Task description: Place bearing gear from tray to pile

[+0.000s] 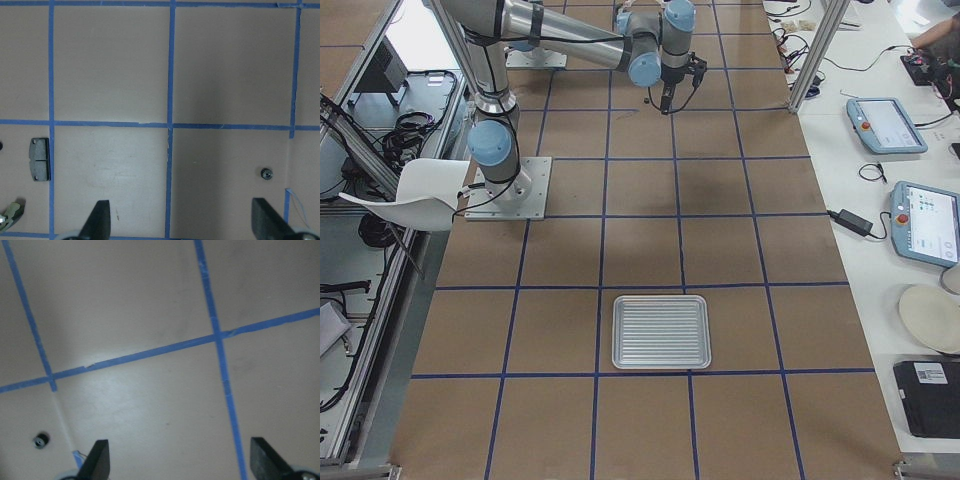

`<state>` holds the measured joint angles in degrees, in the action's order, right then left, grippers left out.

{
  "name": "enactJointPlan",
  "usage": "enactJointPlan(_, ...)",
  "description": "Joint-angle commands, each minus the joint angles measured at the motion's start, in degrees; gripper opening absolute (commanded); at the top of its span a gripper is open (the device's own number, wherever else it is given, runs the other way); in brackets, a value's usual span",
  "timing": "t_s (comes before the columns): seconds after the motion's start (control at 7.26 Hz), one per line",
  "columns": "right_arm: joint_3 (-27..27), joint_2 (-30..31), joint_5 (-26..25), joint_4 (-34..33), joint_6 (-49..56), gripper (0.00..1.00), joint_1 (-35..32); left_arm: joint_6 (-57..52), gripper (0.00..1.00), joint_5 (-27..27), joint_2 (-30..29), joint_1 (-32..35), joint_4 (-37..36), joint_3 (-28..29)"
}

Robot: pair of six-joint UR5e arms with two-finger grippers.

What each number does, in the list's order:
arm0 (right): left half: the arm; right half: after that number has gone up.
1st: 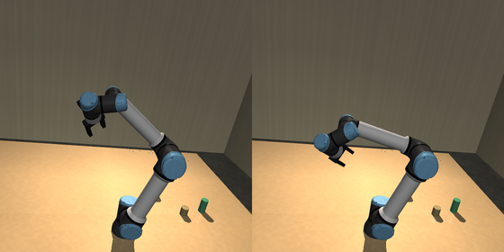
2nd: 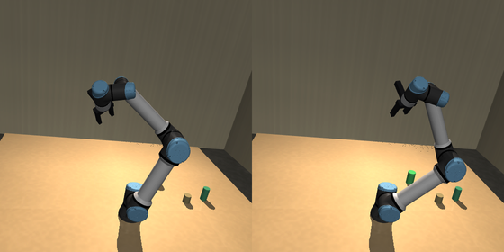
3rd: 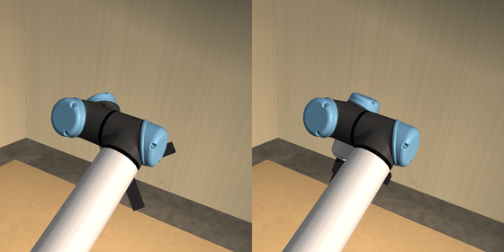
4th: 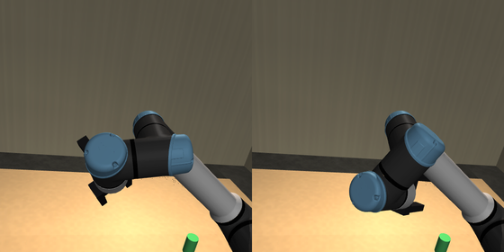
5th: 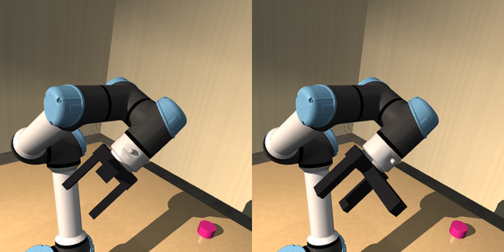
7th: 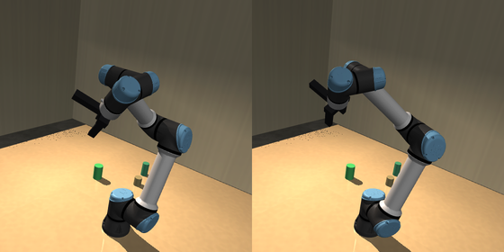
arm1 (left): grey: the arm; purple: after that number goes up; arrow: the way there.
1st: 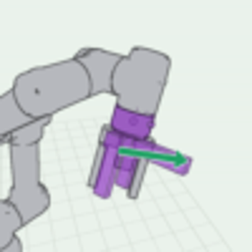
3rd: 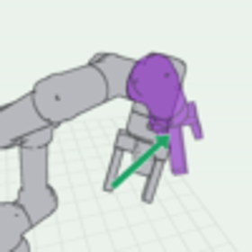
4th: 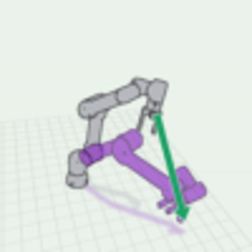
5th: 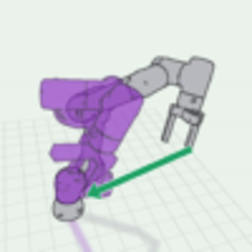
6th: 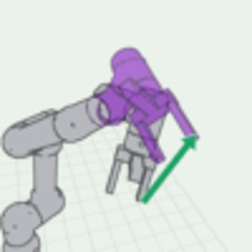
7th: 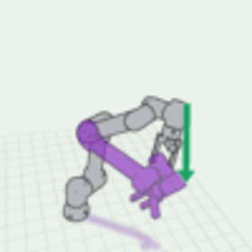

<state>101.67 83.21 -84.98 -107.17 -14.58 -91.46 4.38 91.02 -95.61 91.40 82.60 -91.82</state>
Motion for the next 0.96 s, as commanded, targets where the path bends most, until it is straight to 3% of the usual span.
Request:
enactJointPlan(0.0, -0.42, 8.08, -4.48, 8.61, 7.02, 1.00, 4.09, 5.50, 1.00, -0.14, -6.92, 1.83, -1.39, -1.08)
enactJointPlan(0.41, -2.44, 11.10, -4.57, 12.51, 7.54, 1.00, 3.74, 17.44, 1.00, -0.58, -14.84, 13.24, -11.19, -4.49)
enactJointPlan(0.69, -5.42, 10.92, -4.49, 13.48, 9.56, 1.00, 3.92, 22.33, 1.00, -0.85, -17.84, 15.64, -22.87, -10.02)
enactJointPlan(0.83, -5.26, 11.01, -4.66, 14.01, 9.57, 1.00, 3.92, 23.82, 1.00, -0.76, -18.98, 17.47, -24.32, -11.09)
